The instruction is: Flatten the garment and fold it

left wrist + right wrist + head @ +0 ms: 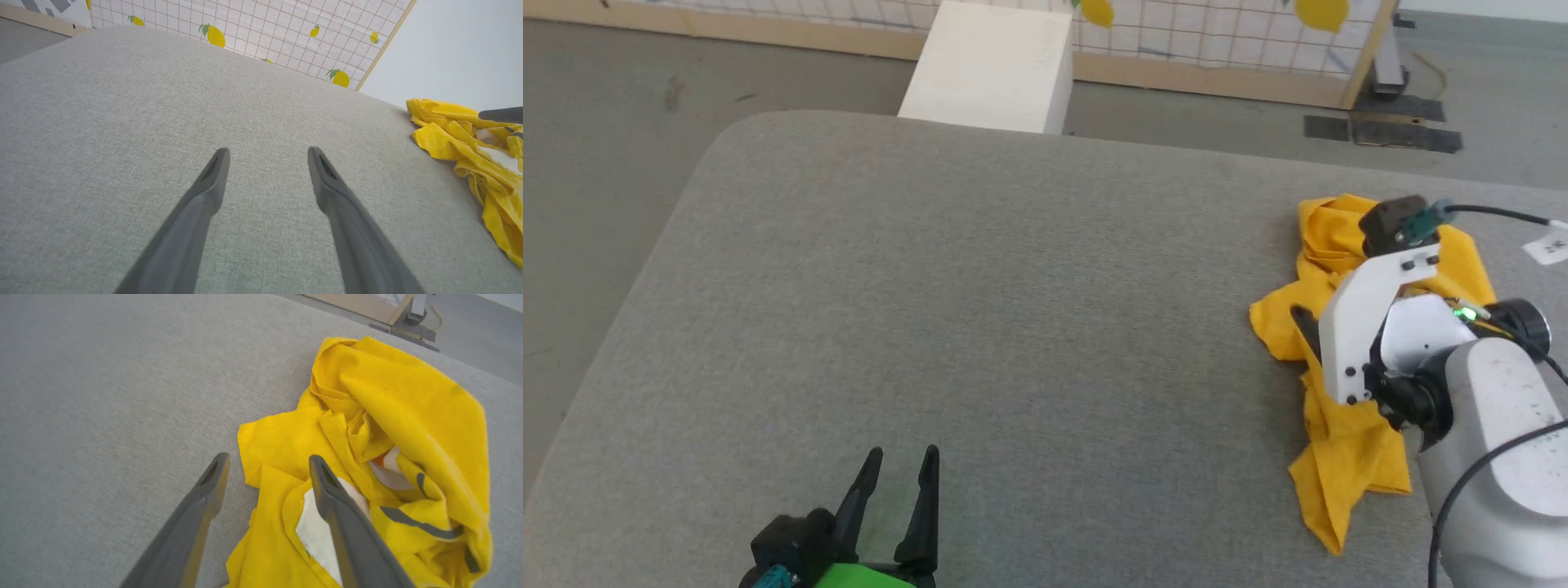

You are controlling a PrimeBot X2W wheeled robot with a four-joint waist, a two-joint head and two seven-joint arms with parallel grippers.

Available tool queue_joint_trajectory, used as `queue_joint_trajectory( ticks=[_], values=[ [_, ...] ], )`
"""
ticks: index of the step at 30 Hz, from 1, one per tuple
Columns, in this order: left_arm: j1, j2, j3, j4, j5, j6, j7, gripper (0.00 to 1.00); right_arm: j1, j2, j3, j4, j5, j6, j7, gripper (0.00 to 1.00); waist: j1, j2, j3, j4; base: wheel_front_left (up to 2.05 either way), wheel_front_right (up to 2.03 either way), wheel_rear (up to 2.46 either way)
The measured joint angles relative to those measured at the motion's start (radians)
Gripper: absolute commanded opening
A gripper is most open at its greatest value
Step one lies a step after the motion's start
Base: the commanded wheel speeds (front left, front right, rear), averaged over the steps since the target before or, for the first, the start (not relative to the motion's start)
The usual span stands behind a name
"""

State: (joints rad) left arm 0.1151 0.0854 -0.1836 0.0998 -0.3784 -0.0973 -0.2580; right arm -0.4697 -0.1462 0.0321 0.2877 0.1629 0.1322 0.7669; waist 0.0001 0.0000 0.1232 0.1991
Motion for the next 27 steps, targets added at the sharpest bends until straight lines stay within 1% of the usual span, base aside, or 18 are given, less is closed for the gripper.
queue_joint_trajectory(
  ticks=[3,6,9,10,11,12,16,19,21,23,26,27],
  values=[
    [-0.009,-0.001,-0.004,0.009,0.000,-0.005,0.000,1.00,-0.016,-0.007,0.002,0.092,-0.049,0.000,0.016,1.00,0.0000,0.0000,0.007,0.028,0.00,0.00,0.00],
    [-0.012,0.000,-0.003,0.017,0.000,-0.007,0.000,1.00,-0.030,-0.011,-0.004,0.179,-0.105,0.000,0.001,1.00,0.0000,0.0000,0.014,0.060,0.00,0.00,0.00],
    [-0.013,0.000,-0.005,0.023,-0.001,-0.007,0.000,1.00,-0.030,0.004,-0.038,0.254,-0.127,0.000,-0.031,1.00,-0.0001,0.0000,0.020,0.089,0.00,0.00,0.00],
    [-0.014,0.000,-0.006,0.024,-0.001,-0.007,0.000,1.00,-0.030,0.005,-0.038,0.274,-0.137,0.000,-0.039,0.91,0.0000,0.0000,0.021,0.097,0.00,0.00,0.00],
    [-0.014,0.000,-0.007,0.025,-0.001,-0.008,0.000,1.00,-0.030,0.007,-0.037,0.297,-0.147,0.000,-0.051,0.30,0.0000,0.0000,0.022,0.105,0.00,0.00,0.00],
    [-0.014,0.000,-0.007,0.026,-0.001,-0.008,0.000,1.00,-0.030,0.008,-0.038,0.312,-0.159,0.000,-0.068,0.00,0.0000,0.0000,0.023,0.112,0.00,0.00,0.00],
    [-0.014,0.000,-0.004,0.028,-0.001,-0.008,0.000,1.00,-0.051,0.007,-0.042,0.343,-0.168,0.000,-0.137,0.00,0.0000,0.0000,0.016,0.125,0.00,0.00,0.00],
    [-0.013,0.000,-0.005,0.028,-0.001,-0.008,0.000,1.00,-0.095,0.004,0.005,0.339,-0.155,0.000,-0.188,0.00,-0.0001,0.0000,0.002,0.121,0.00,0.00,0.00],
    [-0.013,-0.001,-0.006,0.027,-0.001,-0.008,0.000,1.00,-0.130,0.013,0.059,0.326,-0.124,0.000,-0.220,0.00,0.0000,0.0000,-0.008,0.117,0.00,0.00,0.00],
    [-0.013,-0.001,-0.006,0.026,-0.001,-0.007,0.000,1.00,-0.165,0.033,0.145,0.304,-0.068,0.000,-0.249,0.00,-0.0001,0.0000,-0.016,0.111,0.00,0.00,0.00],
    [-0.013,-0.003,-0.007,0.023,-0.001,-0.007,0.000,1.00,-0.189,0.077,0.267,0.277,0.041,0.000,-0.254,0.00,-0.0001,0.0000,-0.019,0.103,0.00,0.00,0.00],
    [-0.013,-0.003,-0.007,0.022,-0.001,-0.007,0.000,1.00,-0.190,0.088,0.292,0.274,0.066,0.000,-0.253,0.00,0.0000,0.0000,-0.018,0.103,0.00,0.00,0.00]
  ],
)
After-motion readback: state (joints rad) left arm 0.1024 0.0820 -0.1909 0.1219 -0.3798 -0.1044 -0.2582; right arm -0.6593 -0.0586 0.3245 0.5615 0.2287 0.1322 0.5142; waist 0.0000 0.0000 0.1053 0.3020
